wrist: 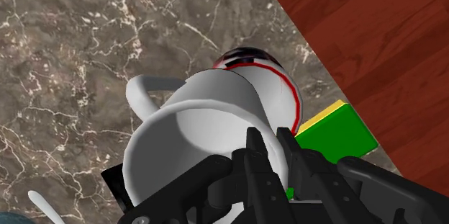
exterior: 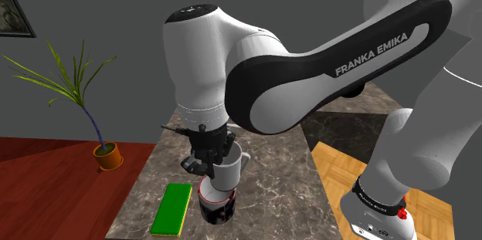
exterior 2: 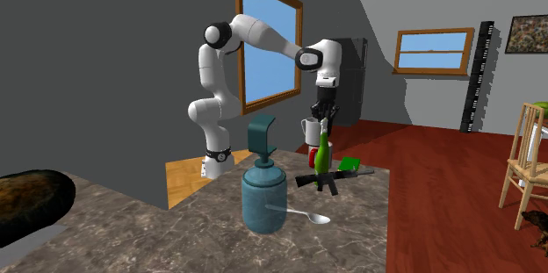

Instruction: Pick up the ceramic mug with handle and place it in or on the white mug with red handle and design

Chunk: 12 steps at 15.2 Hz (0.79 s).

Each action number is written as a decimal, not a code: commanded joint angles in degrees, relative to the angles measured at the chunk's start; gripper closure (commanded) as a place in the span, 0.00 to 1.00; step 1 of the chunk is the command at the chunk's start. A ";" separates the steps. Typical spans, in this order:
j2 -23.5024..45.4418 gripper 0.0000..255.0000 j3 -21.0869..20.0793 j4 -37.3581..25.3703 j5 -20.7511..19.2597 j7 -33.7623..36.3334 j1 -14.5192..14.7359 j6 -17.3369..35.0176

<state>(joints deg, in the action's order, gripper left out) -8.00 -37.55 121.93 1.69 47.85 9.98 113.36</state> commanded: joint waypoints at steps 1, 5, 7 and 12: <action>0.01 1.00 -0.01 0.01 -0.01 0.01 0.00 0.03; 0.01 0.00 -0.01 0.00 -0.01 0.01 0.00 0.03; 0.01 0.00 -0.01 0.00 -0.01 0.01 0.00 0.03; -1.46 0.00 0.48 -6.10 0.75 -0.62 0.00 -7.27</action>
